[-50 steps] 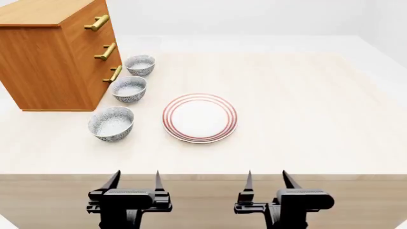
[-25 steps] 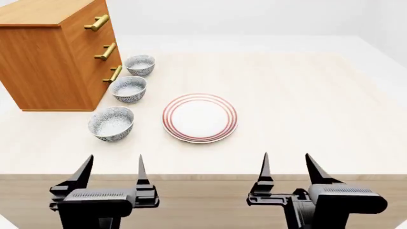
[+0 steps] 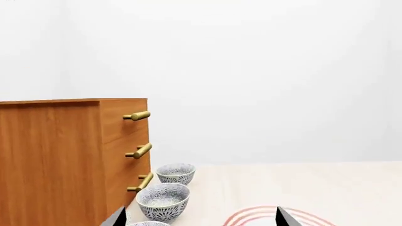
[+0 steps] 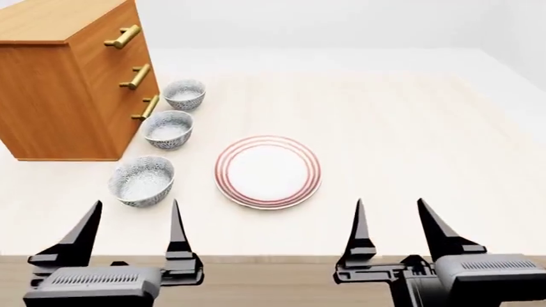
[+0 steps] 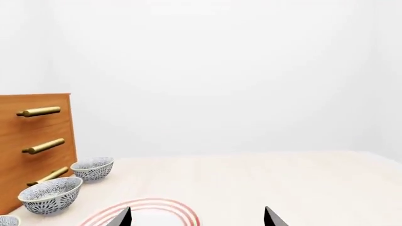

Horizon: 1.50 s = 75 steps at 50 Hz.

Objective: Put the bowl in the middle on the plate.

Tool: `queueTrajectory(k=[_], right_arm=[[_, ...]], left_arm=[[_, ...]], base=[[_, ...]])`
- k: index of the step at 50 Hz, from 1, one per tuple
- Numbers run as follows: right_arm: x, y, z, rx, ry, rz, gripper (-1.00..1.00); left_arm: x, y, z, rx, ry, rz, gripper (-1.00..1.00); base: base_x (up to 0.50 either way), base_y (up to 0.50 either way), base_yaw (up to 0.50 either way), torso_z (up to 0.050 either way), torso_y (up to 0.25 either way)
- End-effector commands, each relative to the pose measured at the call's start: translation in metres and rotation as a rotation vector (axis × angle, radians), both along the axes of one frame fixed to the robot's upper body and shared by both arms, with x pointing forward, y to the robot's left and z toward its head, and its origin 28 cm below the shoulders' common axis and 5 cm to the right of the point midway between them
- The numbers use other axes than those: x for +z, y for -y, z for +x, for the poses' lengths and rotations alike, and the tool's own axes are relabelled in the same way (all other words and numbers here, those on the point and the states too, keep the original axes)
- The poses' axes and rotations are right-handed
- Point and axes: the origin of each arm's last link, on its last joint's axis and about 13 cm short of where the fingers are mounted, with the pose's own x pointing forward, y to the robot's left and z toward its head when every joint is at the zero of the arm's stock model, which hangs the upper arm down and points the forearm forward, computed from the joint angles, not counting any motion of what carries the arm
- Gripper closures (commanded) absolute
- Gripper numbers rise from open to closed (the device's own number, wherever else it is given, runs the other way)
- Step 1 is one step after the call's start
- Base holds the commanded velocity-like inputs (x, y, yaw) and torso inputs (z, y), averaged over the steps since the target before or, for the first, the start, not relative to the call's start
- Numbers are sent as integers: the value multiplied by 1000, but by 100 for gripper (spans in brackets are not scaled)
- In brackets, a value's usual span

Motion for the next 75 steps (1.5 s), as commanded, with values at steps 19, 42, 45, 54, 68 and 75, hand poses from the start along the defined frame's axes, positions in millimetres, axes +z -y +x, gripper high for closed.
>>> queueTrajectory(k=[19, 42, 45, 54, 68, 75], right_arm=[[2, -1, -3, 13, 1, -4, -100], [0, -1, -1, -1, -7, -8, -100], [-1, -1, -1, 1, -7, -12, -100], [-1, -2, -1, 5, -8, -15, -100], [-2, -3, -1, 5, -13, -33, -100], [-3, -1, 1, -1, -9, -28, -100]], left_arm=[[4, 1, -5, -4, 15, 4, -100], [3, 3, -4, -18, 8, 5, -100], [3, 3, -4, -19, 6, 2, -100], [3, 3, -4, -19, 7, 2, -100], [4, 4, -5, -26, 5, 6, -100], [3, 4, -5, -28, 7, 8, -100]], base=[[500, 0, 0, 0, 0], [236, 138, 0, 0, 1], [0, 500, 0, 0, 0], [0, 500, 0, 0, 0], [0, 500, 0, 0, 0], [0, 344, 0, 0, 0]])
